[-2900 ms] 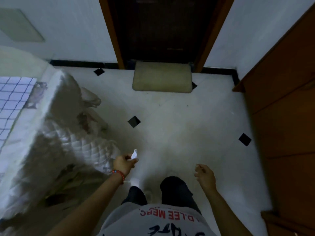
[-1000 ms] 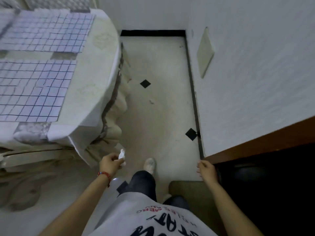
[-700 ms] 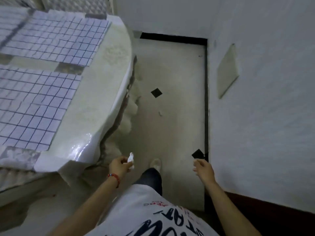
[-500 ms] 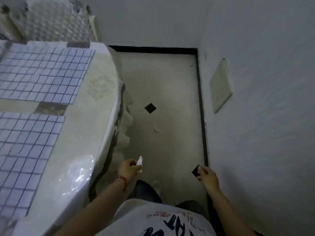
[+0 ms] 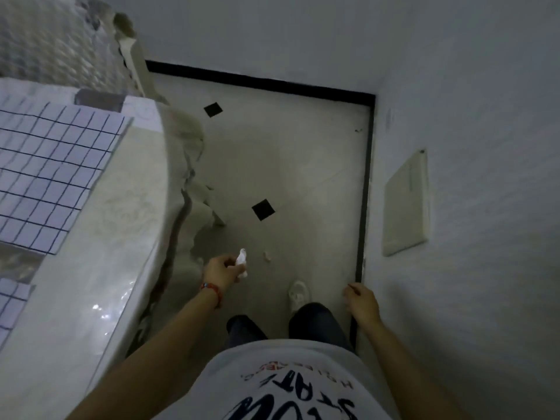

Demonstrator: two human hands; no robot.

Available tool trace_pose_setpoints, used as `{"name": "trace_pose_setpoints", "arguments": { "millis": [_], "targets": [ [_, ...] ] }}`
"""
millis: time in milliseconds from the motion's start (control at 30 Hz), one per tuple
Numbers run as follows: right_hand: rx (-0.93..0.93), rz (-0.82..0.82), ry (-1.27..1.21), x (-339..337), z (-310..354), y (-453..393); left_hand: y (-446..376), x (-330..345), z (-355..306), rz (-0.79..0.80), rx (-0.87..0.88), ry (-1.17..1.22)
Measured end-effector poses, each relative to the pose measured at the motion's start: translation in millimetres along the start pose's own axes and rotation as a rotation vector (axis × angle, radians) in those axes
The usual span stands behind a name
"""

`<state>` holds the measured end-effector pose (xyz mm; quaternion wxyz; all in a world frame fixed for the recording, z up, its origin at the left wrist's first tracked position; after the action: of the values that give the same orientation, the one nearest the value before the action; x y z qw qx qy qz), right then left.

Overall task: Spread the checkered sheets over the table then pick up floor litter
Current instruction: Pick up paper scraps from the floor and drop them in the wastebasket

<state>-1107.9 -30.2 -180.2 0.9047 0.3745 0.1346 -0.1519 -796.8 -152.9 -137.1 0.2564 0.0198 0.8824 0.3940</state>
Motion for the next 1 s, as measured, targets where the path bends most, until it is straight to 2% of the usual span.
{"name": "trace_pose_setpoints", "arguments": {
  "millis": [167, 367, 533, 633, 800, 1000],
  "targets": [
    [-0.035, 0.139, 0.123, 10, 57, -71, -26, 6, 3, -0.051, -0.137, 0.058],
    [-0.03, 0.264, 0.239, 60, 66, -142, -77, 25, 18, -0.072, -0.237, 0.016],
    [0.002, 0.264, 0.244, 107, 36, -203, -146, 62, 36, -0.04, -0.267, -0.063],
    [-0.004, 0.278, 0.27, 137, 10, -238, -194, 90, 58, 0.006, -0.307, -0.02],
    [0.027, 0.315, 0.318, 193, -49, -306, -283, 124, 103, -0.077, -0.311, -0.053],
    [-0.083, 0.45, 0.518, 273, -128, -398, -389, 173, 183, -0.123, -0.356, -0.051]
  ]
}}
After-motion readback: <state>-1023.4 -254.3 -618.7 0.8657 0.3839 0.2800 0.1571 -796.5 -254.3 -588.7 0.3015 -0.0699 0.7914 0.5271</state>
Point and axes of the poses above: each hand's wrist, its own y-axis away from the middle knuckle, its own x-axis out of the palm, z = x × y, the point moved 7 cm from there along -y, towards the middle knuckle, and after that the axes turned 8 degrees about -x, right-handed, at the moved point
